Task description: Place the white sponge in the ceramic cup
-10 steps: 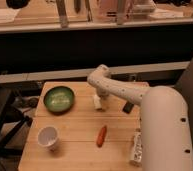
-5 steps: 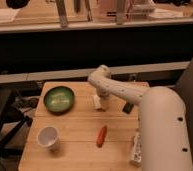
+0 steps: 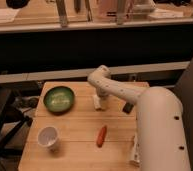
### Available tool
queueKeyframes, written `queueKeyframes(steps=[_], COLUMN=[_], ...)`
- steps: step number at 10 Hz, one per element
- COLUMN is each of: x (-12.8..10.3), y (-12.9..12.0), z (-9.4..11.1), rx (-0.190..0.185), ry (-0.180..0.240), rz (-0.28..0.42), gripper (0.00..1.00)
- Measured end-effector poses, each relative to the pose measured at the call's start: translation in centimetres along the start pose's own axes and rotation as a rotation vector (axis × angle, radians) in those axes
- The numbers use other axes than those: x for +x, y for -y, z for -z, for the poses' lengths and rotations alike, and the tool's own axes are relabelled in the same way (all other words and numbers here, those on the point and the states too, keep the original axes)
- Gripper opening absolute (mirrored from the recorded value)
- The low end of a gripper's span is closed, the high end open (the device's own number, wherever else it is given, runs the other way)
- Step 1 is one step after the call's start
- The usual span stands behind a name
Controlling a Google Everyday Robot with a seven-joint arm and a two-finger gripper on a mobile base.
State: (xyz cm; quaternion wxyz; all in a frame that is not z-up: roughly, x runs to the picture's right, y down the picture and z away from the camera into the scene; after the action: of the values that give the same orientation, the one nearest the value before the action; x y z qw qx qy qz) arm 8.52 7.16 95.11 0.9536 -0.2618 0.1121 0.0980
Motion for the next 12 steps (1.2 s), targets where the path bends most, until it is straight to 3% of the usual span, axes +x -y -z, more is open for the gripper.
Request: queueKeyframes(steps=[1,5,8,12], x=[-0.2,-1.2,-2.4,-3.4], y=[-0.2,-0.8,-1.2,-1.9], z=[0.8,2.5,2.4,1.0], rx=[0.012,0.028,0.004,-0.049], ry=[0.044,0.113,0.136,0.152], rz=[0.087,0.271,0.349,0.399], gripper=[0.8,0.8,0.8,0.8])
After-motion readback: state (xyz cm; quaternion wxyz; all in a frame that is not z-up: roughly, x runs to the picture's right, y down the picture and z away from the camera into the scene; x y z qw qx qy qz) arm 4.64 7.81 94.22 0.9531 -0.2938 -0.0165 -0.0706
